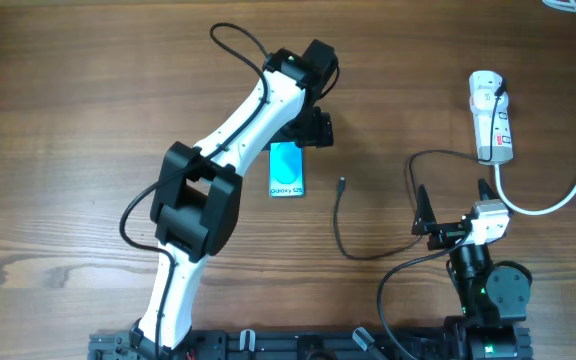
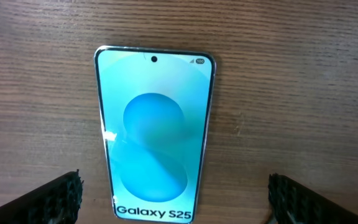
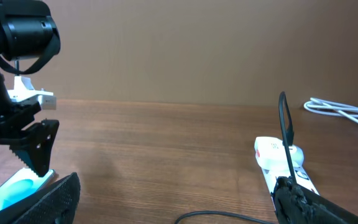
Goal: Plug charger to phone and switch on socket
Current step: 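Move the left gripper over the Galaxy S25 phone, then lower the left gripper and grasp the phone's bottom edge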
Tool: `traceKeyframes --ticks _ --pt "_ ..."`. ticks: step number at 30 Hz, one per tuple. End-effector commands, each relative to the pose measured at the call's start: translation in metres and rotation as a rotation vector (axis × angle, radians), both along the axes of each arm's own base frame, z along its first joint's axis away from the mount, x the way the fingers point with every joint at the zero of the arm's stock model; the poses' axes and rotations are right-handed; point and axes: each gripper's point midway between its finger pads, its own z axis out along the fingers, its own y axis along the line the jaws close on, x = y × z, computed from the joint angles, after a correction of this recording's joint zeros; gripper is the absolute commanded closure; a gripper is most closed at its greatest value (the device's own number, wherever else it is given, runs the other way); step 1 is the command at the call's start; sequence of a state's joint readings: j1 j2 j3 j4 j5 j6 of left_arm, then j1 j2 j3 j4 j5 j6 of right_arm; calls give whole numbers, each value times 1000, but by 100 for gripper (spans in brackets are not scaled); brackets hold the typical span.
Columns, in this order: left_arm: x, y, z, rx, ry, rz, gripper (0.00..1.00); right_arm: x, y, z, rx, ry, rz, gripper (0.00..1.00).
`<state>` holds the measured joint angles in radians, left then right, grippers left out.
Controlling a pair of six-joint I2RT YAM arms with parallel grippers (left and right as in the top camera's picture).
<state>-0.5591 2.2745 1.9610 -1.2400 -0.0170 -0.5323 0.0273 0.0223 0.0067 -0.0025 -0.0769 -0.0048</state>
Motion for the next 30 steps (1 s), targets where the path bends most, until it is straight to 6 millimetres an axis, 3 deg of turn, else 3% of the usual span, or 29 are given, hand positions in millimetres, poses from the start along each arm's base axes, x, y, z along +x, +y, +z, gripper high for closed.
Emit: traceKeyframes --ticks 1,6,12,30 --pt "0 6 -10 -17 37 -6 0 0 -3 0 5 -1 -18 0" --pt "4 15 -15 -17 40 17 0 0 -3 0 5 -1 -18 0" --pt "1 11 -27 -33 42 15 0 0 -3 0 5 -1 -18 0" --pt "-4 11 -36 -26 51 -47 0 0 -3 0 5 -1 -18 0"
